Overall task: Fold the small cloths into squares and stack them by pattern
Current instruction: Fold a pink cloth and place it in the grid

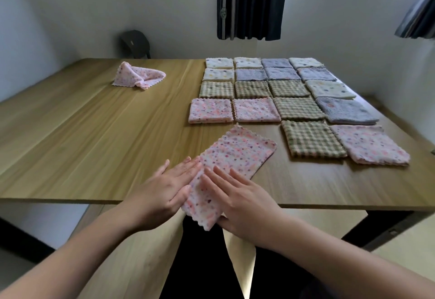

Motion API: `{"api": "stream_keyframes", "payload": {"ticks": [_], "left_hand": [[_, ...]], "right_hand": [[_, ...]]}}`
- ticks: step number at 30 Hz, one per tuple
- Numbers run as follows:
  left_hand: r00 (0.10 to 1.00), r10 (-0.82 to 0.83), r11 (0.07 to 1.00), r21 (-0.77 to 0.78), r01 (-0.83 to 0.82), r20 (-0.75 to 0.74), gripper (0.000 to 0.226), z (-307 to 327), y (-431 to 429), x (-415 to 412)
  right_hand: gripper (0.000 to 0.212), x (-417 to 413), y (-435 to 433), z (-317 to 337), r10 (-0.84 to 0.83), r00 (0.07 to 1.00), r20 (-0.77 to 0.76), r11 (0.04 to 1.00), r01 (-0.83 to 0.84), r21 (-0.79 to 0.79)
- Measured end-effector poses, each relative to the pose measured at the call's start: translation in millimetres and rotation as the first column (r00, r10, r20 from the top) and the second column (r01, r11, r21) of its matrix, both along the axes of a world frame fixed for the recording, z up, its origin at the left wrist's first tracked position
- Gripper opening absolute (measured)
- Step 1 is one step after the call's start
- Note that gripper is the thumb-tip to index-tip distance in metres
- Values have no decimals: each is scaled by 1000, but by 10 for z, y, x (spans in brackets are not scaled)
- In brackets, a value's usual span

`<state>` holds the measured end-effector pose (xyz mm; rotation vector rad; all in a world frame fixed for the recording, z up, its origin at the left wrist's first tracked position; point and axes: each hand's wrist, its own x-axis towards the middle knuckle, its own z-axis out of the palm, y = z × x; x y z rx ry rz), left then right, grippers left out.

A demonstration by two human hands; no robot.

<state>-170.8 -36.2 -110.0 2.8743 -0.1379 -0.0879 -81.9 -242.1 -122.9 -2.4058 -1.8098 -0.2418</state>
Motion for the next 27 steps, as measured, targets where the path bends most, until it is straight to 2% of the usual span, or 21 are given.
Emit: {"api": "stream_keyframes", "payload": {"ticks": [2, 5, 8, 10, 12, 14, 16, 18, 20, 22, 23, 25, 27], "left_hand": [[1000, -20, 998, -61, 20, 16, 69, -13, 39, -48], [994, -96, 995, -7, 96, 55, 79, -27, 115, -165], [958, -156, 988, 28, 153, 242, 73, -110, 172, -217], [930, -129, 974, -131, 184, 346, 57, -107, 177, -195], [920, -60, 914, -350, 206, 386, 41, -45, 149, -151], [923, 47, 807, -559, 190, 383, 39, 59, 77, -92], [921, 152, 719, -680, 146, 359, 39, 182, -9, 20], [926, 225, 647, -757, 91, 304, 35, 279, -55, 218], [946, 268, 573, -820, -2, 185, 36, 380, -85, 446], [948, 316, 558, -818, -142, 51, 27, 431, -111, 668], [939, 343, 581, -784, -220, -10, 21, 430, -119, 774], [920, 378, 670, -656, -347, -101, 21, 411, -137, 977], [903, 401, 756, -501, -421, -153, 21, 393, -159, 1112]], "right_hand": [[60, -26, 15, -72, -24, 1000, 3, 998, 24, 64], [59, 32, -71, -98, 13, 999, -34, 997, -11, 72], [56, 38, -151, 45, 59, 940, -336, 996, -32, 87], [52, 18, -181, 164, 59, 836, -545, 990, 20, 138], [45, 7, -217, 259, 49, 714, -698, 974, 119, 191], [33, 10, -237, 324, 90, 566, -819, 951, 196, 240], [26, -2, -230, 421, 191, 397, -898, 899, 297, 323], [25, 55, -207, 492, 269, 186, -945, 817, 476, 326], [23, 194, -172, 485, 301, -83, -950, 753, 632, 184], [25, 359, -132, 492, 343, -311, -886, 710, 704, 27], [29, 431, -111, 506, 355, -398, -846, 691, 721, -49], [34, 552, -75, 528, 326, -500, -802, 668, 723, -179], [36, 620, -56, 538, 271, -541, -796, 667, 702, -250]]}}
